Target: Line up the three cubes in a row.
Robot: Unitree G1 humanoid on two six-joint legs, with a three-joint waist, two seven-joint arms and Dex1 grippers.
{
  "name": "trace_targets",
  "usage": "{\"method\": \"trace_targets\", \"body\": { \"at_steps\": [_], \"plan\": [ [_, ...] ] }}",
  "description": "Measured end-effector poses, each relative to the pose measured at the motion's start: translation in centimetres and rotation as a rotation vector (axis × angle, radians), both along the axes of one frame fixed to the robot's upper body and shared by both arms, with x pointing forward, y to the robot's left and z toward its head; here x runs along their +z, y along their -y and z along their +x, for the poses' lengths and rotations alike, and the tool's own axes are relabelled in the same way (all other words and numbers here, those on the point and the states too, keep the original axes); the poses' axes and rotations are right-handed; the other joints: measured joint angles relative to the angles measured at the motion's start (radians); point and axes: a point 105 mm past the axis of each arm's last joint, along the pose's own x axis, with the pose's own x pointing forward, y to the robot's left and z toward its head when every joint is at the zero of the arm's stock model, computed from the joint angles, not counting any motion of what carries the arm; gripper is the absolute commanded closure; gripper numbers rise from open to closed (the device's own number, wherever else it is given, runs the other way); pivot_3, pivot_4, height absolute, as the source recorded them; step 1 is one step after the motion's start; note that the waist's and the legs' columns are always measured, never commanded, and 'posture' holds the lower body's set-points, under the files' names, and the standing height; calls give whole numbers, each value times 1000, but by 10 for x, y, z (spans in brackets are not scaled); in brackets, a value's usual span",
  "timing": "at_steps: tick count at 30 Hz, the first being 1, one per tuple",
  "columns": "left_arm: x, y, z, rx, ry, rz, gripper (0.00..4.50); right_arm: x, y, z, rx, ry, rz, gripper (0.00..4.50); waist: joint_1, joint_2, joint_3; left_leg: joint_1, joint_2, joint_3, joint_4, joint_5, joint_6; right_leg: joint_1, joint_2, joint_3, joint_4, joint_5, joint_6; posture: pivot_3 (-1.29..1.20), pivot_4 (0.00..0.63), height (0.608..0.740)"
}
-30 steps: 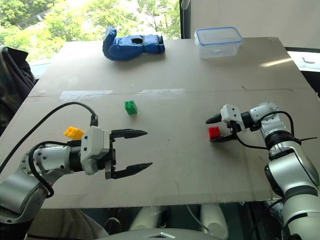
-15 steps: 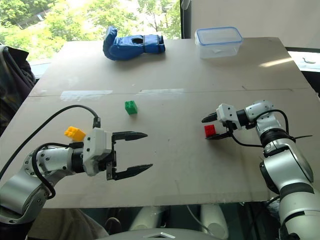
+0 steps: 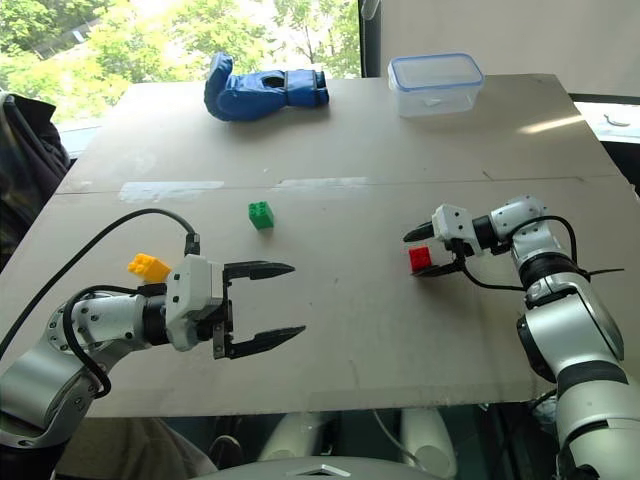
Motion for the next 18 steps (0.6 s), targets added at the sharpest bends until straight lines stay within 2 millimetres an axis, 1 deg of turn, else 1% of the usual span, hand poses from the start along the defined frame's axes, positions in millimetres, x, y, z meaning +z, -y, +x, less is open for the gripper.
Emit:
{"method": "trace_targets", "body": {
  "at_steps": [8,11,18],
  "plan": [
    [-1,0,0,-2,-3,0,46,-2,0,-2,38,46,-36,28,0,0,0,0,0,0,0,0,0,0,0,0,0,0,0,0,150,740],
    [-1,0,-1,-2,-3,0,46,-7,1,-5,75,66,-96,28,0,0,0,0,0,0,0,0,0,0,0,0,0,0,0,0,150,740],
    [-2,0,-1,-1,-8,0,46,-8,2,-4,66,36,-132,28,0,0,0,0,0,0,0,0,0,0,0,0,1,0,0,0,150,740]
  ]
}}
